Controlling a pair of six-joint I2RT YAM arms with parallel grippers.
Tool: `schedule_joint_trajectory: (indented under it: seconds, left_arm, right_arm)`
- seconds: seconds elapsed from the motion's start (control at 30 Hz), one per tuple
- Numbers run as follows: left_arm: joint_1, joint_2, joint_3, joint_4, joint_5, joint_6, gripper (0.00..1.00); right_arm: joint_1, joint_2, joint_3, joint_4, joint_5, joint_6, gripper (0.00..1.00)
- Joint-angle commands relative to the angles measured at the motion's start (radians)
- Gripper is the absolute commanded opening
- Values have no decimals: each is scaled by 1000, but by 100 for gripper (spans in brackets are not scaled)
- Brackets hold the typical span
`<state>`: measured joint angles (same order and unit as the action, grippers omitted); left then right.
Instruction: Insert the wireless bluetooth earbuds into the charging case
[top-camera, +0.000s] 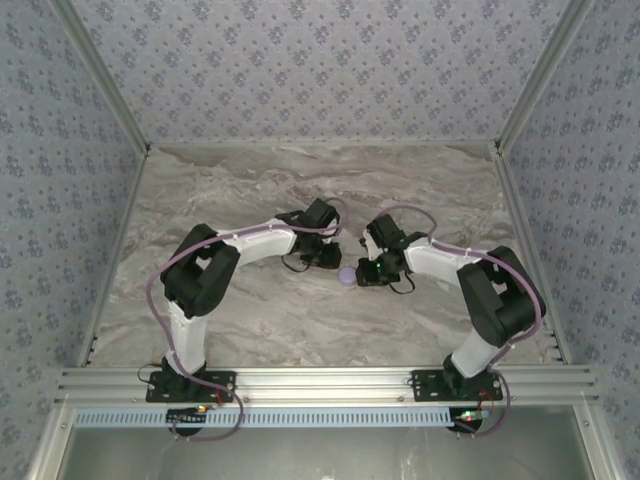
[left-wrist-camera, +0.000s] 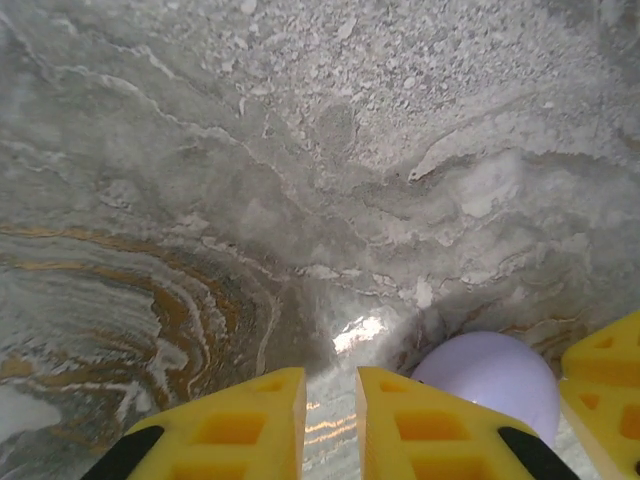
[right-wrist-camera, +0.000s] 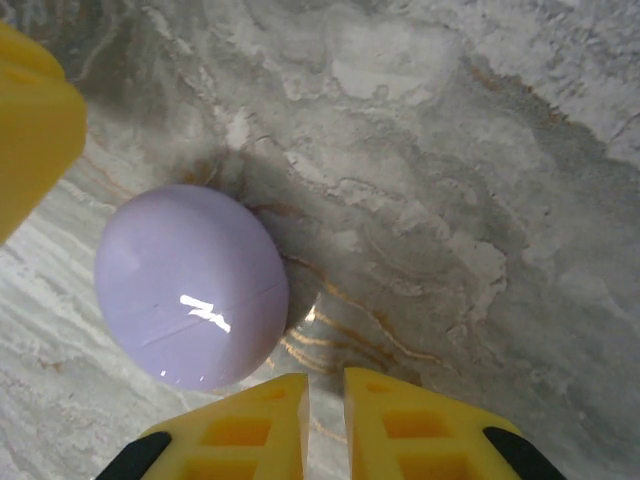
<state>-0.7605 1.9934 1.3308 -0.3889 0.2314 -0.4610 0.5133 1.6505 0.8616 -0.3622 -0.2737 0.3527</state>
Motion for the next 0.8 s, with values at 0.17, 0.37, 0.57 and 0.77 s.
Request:
schedule_joint_trajectory:
  seconds: [0.17, 0.37, 0.57, 0.77]
  left_arm:
    - [-11, 10, -9, 5, 39, 0, 19]
    - [-14, -48, -74, 1, 37, -19, 19]
    - [-29, -120, -148, 5, 29, -54, 20]
    - [-40, -161, -197, 25, 42, -72, 21]
  right_arm:
    - [7, 77, 70, 29, -11, 38, 18]
    - [7, 131, 125, 21, -23, 29, 18]
    - [8, 179, 187, 5, -33, 12, 18]
    - [11, 223, 242, -24, -39, -16, 19]
